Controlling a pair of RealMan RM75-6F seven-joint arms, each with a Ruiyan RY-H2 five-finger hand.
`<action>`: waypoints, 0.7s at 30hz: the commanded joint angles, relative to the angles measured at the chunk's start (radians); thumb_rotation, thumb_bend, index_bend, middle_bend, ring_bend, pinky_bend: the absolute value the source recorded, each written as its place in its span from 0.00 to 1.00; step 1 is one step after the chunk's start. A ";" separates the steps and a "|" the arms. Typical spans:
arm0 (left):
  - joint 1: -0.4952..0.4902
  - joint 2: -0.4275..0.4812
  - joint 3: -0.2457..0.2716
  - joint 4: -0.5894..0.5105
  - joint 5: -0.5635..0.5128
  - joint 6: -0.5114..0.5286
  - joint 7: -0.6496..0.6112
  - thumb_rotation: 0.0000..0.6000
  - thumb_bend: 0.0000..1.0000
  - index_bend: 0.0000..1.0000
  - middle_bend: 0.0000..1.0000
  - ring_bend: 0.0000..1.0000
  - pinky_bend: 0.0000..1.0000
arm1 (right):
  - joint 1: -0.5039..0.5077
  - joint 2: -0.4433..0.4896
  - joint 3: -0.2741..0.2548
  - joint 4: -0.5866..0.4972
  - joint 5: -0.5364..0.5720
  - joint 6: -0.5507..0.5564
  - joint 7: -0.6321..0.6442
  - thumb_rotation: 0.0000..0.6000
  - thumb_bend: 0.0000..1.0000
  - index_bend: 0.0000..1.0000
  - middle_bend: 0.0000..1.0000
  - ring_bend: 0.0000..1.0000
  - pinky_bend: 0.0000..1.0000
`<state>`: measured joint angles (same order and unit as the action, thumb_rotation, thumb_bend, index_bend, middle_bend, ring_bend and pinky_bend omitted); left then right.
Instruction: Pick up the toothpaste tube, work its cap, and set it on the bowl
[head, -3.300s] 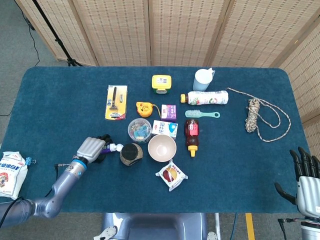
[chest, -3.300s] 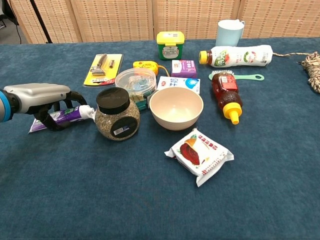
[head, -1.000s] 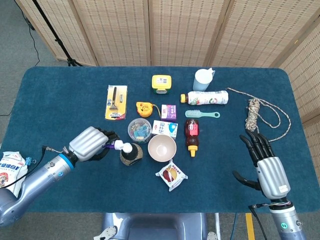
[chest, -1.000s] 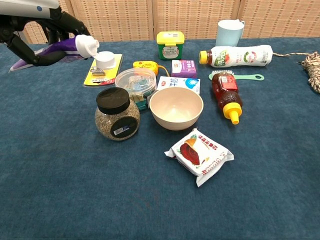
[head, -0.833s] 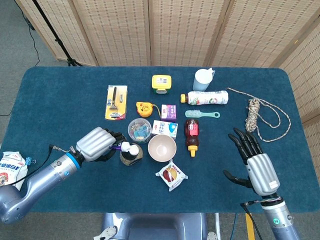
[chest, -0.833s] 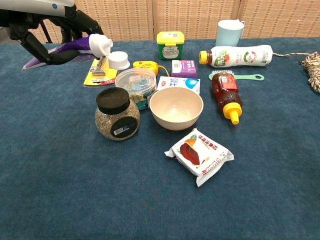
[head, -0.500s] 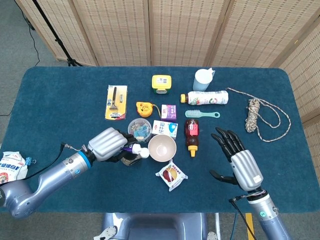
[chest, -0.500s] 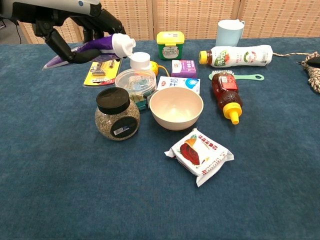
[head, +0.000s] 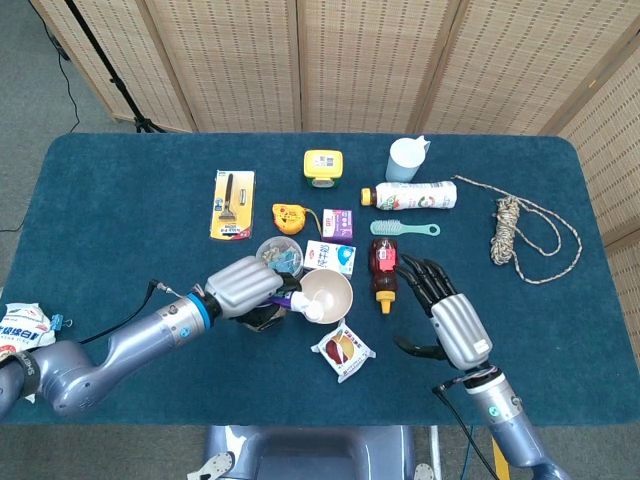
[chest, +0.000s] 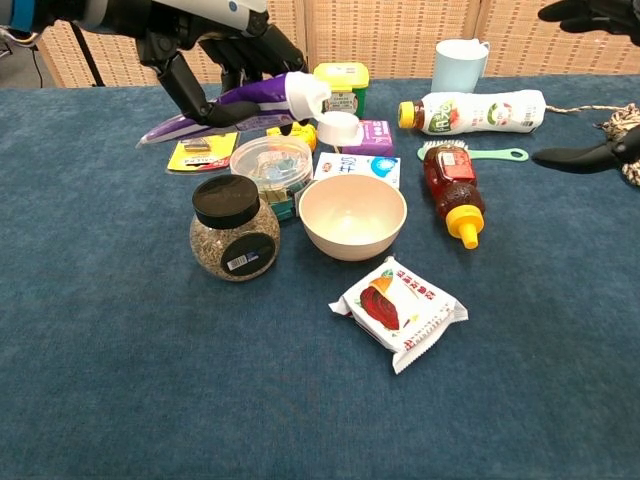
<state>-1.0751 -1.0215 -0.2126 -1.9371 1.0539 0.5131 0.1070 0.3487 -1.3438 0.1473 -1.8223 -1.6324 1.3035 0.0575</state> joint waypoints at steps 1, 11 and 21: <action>-0.026 -0.013 -0.002 0.014 -0.025 -0.017 -0.005 1.00 1.00 0.49 0.36 0.45 0.49 | 0.009 -0.021 0.002 0.019 0.014 -0.003 0.001 1.00 0.22 0.00 0.00 0.00 0.00; -0.143 -0.057 0.002 0.058 -0.143 -0.091 -0.046 1.00 1.00 0.49 0.36 0.45 0.49 | 0.033 -0.096 -0.003 0.080 0.050 -0.012 0.016 1.00 0.22 0.00 0.00 0.00 0.00; -0.213 -0.093 0.025 0.091 -0.217 -0.101 -0.076 1.00 1.00 0.49 0.36 0.45 0.49 | 0.052 -0.137 -0.005 0.100 0.071 -0.019 0.006 1.00 0.22 0.00 0.00 0.00 0.00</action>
<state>-1.2807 -1.1095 -0.1907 -1.8514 0.8450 0.4157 0.0366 0.3987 -1.4793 0.1418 -1.7237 -1.5630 1.2857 0.0650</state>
